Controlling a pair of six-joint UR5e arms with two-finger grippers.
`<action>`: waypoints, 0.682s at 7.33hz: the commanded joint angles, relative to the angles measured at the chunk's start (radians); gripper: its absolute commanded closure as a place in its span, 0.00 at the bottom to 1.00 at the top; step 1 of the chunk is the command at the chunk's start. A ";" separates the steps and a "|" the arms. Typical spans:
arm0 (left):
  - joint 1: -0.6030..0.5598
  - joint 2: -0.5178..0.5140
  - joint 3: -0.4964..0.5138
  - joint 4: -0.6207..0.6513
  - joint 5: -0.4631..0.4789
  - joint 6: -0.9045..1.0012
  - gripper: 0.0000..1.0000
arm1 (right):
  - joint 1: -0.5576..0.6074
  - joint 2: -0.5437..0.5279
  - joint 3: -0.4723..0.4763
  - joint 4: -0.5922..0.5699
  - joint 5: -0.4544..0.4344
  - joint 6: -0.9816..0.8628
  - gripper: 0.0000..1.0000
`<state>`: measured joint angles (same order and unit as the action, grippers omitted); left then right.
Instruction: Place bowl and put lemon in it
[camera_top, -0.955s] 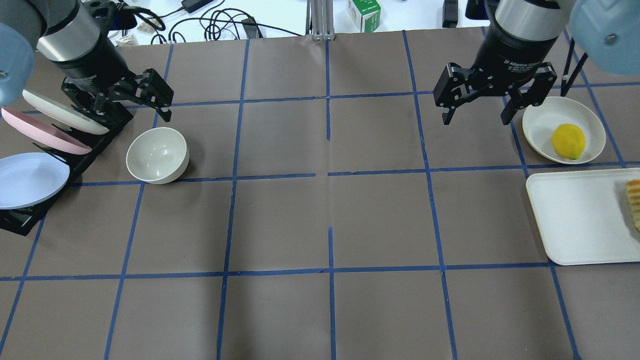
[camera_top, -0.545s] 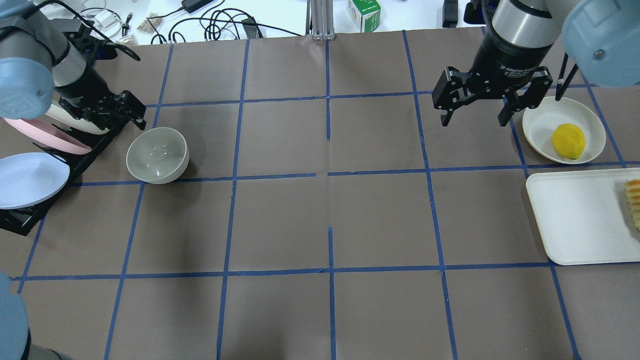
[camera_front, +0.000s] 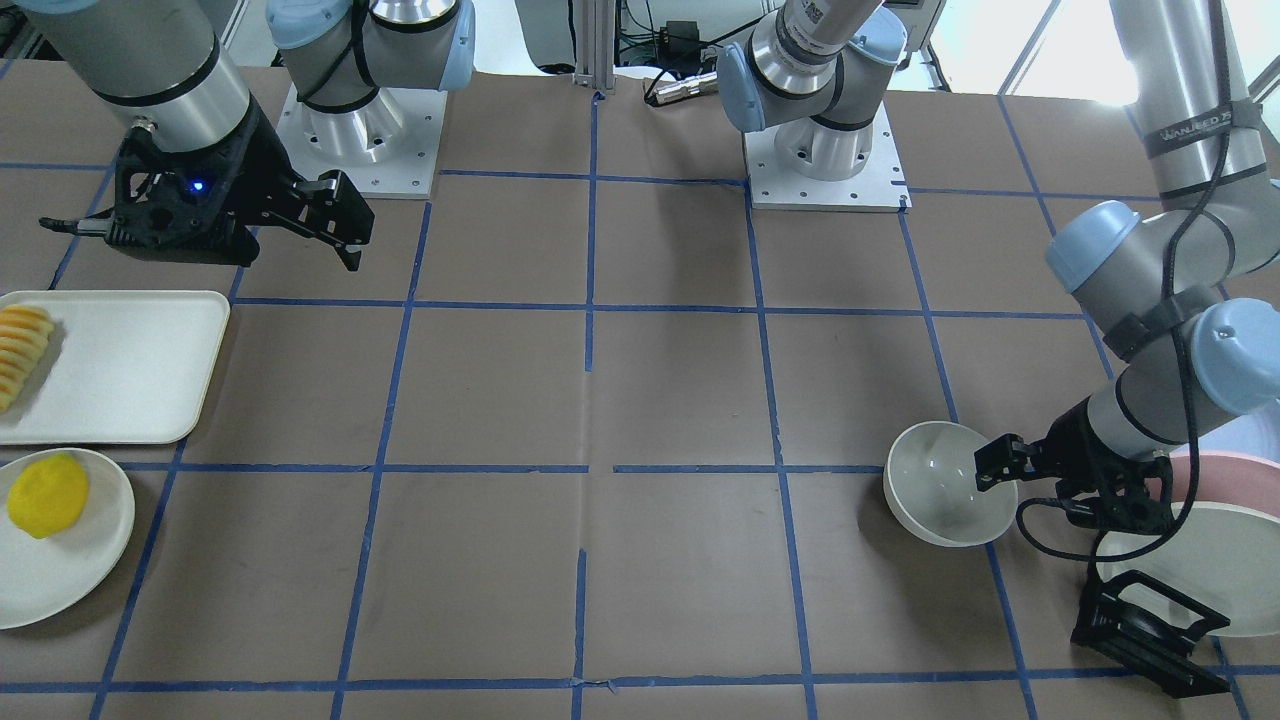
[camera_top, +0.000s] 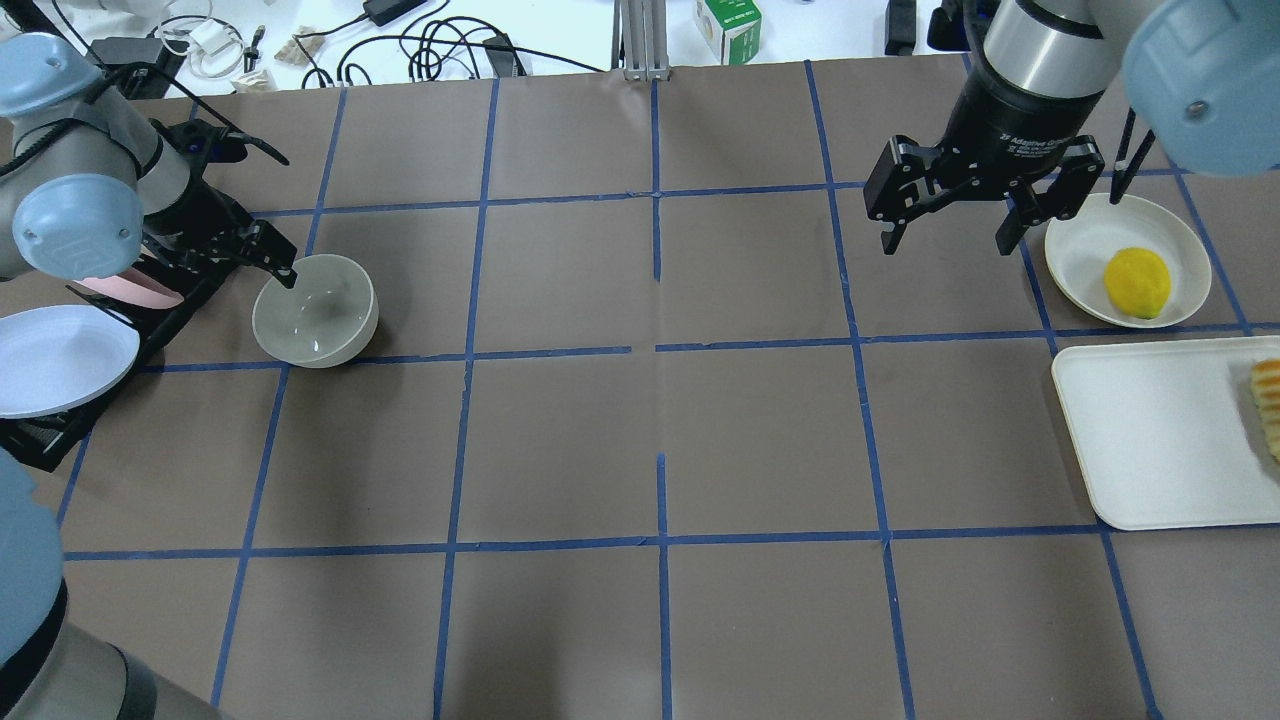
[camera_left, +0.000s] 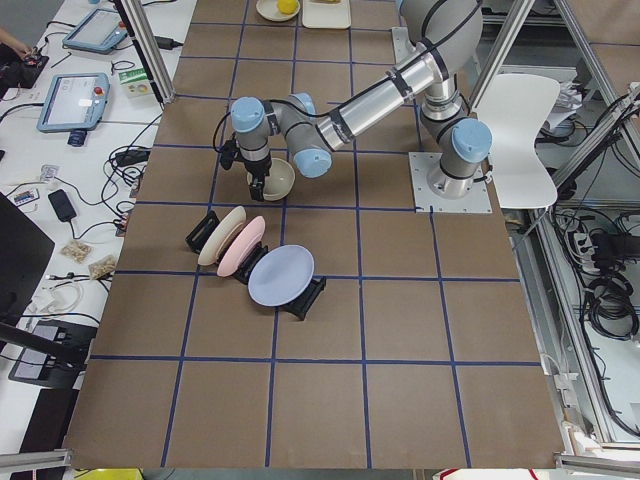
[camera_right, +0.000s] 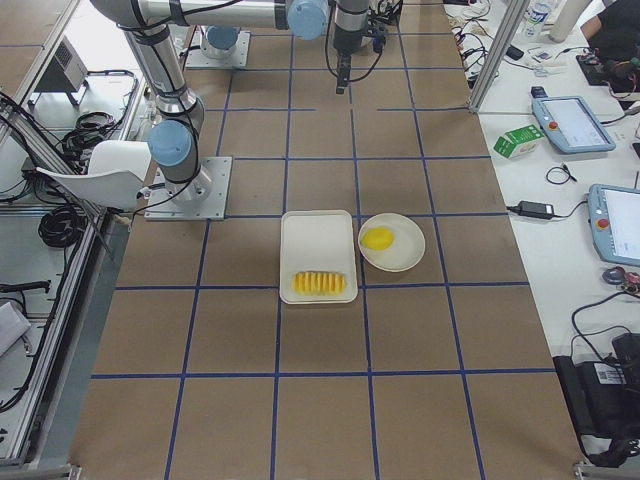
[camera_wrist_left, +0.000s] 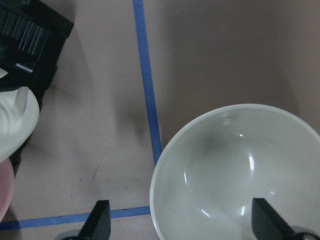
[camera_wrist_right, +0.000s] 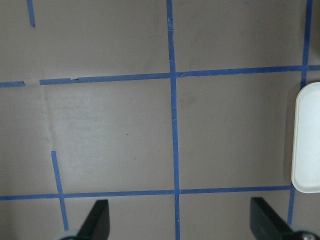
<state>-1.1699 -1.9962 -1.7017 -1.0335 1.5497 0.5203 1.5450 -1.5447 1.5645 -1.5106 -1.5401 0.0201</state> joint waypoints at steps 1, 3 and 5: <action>0.007 -0.028 -0.045 0.074 0.001 0.006 0.00 | -0.031 0.001 0.000 -0.002 0.006 -0.009 0.00; 0.009 -0.027 -0.043 0.084 -0.002 0.012 0.00 | -0.093 0.011 0.012 -0.003 0.017 -0.015 0.00; 0.006 -0.035 -0.047 0.084 0.001 0.004 0.00 | -0.166 0.012 0.015 -0.020 0.008 -0.064 0.00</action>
<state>-1.1637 -2.0279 -1.7474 -0.9506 1.5501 0.5267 1.4257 -1.5342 1.5770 -1.5229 -1.5296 -0.0120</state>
